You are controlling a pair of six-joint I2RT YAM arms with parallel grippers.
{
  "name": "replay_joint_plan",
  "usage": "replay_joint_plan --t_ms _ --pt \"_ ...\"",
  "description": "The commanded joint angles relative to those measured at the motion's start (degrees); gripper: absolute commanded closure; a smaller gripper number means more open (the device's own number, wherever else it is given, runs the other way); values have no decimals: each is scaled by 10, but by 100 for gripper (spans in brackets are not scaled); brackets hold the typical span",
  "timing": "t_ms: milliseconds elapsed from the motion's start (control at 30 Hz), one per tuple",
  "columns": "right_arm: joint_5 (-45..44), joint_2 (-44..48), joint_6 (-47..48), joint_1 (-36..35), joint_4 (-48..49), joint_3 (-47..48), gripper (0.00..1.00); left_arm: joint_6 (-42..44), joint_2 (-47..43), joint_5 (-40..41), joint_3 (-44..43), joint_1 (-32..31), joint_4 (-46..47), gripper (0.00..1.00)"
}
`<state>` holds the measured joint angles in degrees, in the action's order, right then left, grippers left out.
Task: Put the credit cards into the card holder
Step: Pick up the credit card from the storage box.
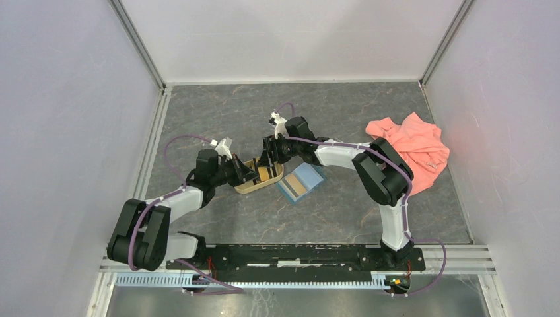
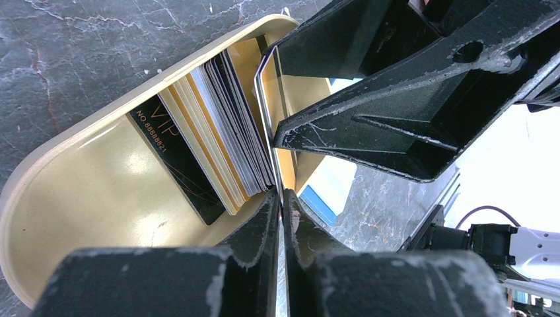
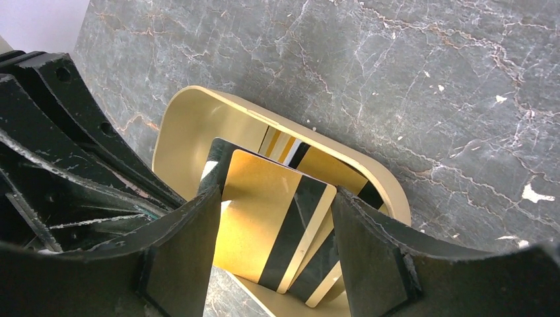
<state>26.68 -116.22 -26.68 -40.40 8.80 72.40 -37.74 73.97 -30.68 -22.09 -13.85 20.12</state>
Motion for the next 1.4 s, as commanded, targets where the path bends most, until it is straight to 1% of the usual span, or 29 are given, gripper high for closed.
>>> replay_joint_plan --t_ms 0,67,133,267,367,500,700,833,900,967,1033,1067,1133,1200,1233,1267,1367 --pt "-22 0 11 1 -8 -8 32 -1 7 -24 1 2 35 94" --pt "-22 2 17 1 -8 -7 32 -2 9 -22 2 3 35 98" --pt "-22 7 29 1 -10 -4 29 -1 3 -15 1 6 25 98" --pt "-21 20 71 1 -25 14 19 20 -44 26 -12 14 -54 98" --pt "-18 24 85 1 -31 21 16 29 -87 44 -21 17 -95 98" --pt "-8 30 113 1 -38 30 14 39 -115 57 -36 21 -145 98" --pt "13 60 183 1 -62 49 11 53 -174 95 -62 26 -223 98" --pt "43 74 251 1 -86 66 10 53 -209 99 -78 27 -243 98" --pt "68 87 317 1 -124 83 10 44 -222 81 -80 27 -226 98" --pt "109 108 382 5 -158 94 10 24 -233 50 -74 27 -186 98" --pt "185 136 429 19 -176 86 10 -7 -238 20 -63 27 -130 98" --pt "226 155 428 30 -172 74 11 -25 -239 6 -56 27 -97 98" --pt "310 192 396 56 -132 38 12 -63 -234 -18 -40 27 -24 98" --pt "368 232 290 90 -26 -22 12 -98 -225 -36 -24 26 49 98" --pt "383 245 242 102 14 -36 12 -114 -219 -45 -20 26 88 98" --pt "390 253 203 115 29 -42 13 -127 -214 -53 -15 25 122 98" --pt "370 265 142 131 28 -56 14 -150 -197 -70 -9 22 204 98"
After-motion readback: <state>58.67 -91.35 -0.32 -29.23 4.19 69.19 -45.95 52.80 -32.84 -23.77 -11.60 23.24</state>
